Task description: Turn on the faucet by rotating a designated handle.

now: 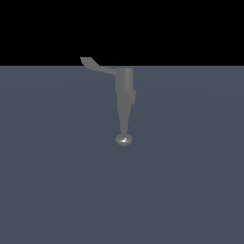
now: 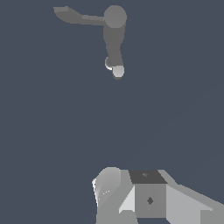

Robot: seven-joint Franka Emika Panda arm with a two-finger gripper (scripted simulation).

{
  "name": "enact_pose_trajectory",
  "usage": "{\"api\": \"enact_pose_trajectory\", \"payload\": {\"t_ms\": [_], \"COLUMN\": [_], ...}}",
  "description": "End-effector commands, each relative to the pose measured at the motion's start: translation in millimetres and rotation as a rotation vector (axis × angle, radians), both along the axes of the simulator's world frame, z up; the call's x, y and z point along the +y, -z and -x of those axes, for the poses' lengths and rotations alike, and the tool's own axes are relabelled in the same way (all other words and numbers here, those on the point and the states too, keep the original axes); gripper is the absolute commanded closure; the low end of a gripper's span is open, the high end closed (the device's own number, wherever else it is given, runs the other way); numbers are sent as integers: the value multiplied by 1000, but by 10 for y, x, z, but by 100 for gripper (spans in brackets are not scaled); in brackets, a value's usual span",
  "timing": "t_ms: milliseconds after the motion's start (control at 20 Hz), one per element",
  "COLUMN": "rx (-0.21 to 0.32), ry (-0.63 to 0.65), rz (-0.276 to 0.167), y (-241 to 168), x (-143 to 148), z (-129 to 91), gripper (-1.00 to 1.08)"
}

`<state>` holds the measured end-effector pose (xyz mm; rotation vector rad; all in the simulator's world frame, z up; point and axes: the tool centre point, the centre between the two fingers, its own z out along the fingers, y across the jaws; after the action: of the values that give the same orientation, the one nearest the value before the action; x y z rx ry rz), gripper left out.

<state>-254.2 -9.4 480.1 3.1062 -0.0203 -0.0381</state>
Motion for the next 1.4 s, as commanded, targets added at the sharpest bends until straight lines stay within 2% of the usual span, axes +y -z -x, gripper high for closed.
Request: {"api": "enact_pose_trajectory", "payload": {"t_ms": [0, 450, 800, 1350], "rx": [0, 11, 10, 1], "ry": [0, -6, 5, 132], "rz": [0, 15, 15, 13], "y": [0, 84, 83, 123], "x": [0, -130, -120, -56], "z": [0, -63, -85, -367], "gripper": [108, 108, 108, 108]}}
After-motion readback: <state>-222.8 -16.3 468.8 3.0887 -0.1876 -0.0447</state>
